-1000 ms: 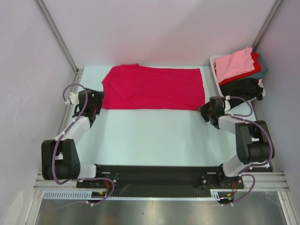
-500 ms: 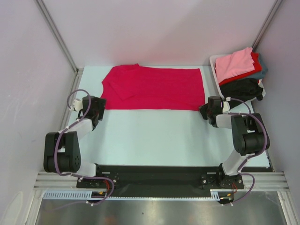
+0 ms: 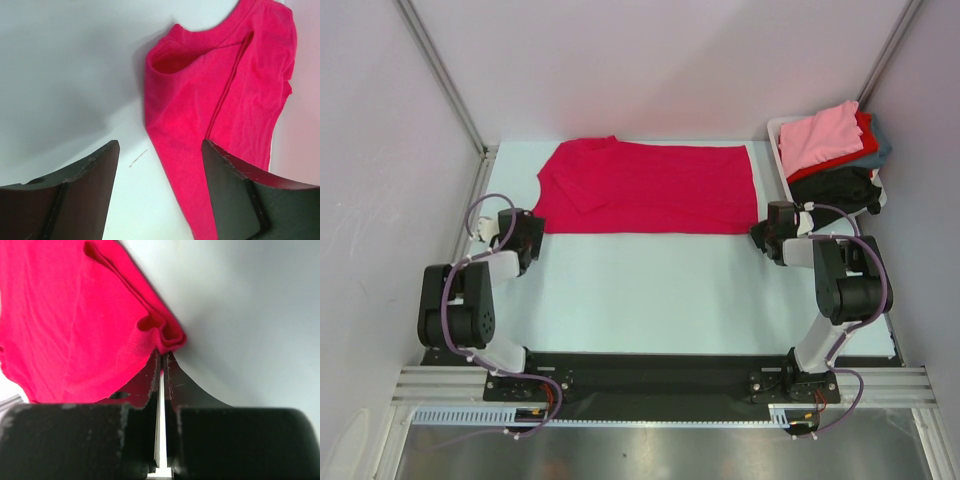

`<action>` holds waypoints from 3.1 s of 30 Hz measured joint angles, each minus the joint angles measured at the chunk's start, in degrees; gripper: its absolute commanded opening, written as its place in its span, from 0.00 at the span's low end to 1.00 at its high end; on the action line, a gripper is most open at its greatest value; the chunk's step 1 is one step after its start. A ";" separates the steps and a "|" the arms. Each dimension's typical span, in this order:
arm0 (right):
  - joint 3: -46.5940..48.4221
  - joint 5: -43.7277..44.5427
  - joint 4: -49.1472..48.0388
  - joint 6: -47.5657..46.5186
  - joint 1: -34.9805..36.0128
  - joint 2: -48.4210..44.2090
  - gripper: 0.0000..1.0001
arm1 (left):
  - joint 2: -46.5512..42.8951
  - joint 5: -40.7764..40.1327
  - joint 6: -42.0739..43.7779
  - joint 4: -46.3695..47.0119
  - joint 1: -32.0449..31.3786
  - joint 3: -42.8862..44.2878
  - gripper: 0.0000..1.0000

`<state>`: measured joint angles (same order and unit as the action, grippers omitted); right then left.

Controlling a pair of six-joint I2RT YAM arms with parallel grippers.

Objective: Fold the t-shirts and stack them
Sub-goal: Fold the tshirt

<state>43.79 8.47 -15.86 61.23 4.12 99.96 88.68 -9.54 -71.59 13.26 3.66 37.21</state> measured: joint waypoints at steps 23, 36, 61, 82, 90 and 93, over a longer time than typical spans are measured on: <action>-0.72 -2.08 0.83 -1.55 -0.24 -2.43 0.00 | 14.08 -1.05 1.73 5.60 3.19 7.65 0.00; 3.50 -2.95 7.41 -2.93 -1.16 -6.38 0.00 | 4.81 -0.98 3.98 -2.49 3.17 9.68 0.00; -19.21 -4.17 15.19 -0.94 -5.62 -30.51 0.00 | -28.63 1.99 1.68 -11.08 3.02 -18.27 0.00; -19.96 -3.32 15.87 -1.36 -4.57 -35.93 0.00 | -25.49 -4.42 4.59 -17.25 -7.63 10.60 0.00; -19.89 -3.28 18.71 -1.88 -4.55 -38.49 0.00 | -36.54 -8.13 3.06 -26.29 0.83 -12.15 0.00; -19.89 -3.34 19.65 -1.95 -4.37 -39.26 0.00 | -44.78 -9.77 2.99 -30.93 1.36 -19.06 0.00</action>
<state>23.90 5.13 3.79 59.29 -0.25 60.71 43.90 -19.31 -68.60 -17.67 5.02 18.15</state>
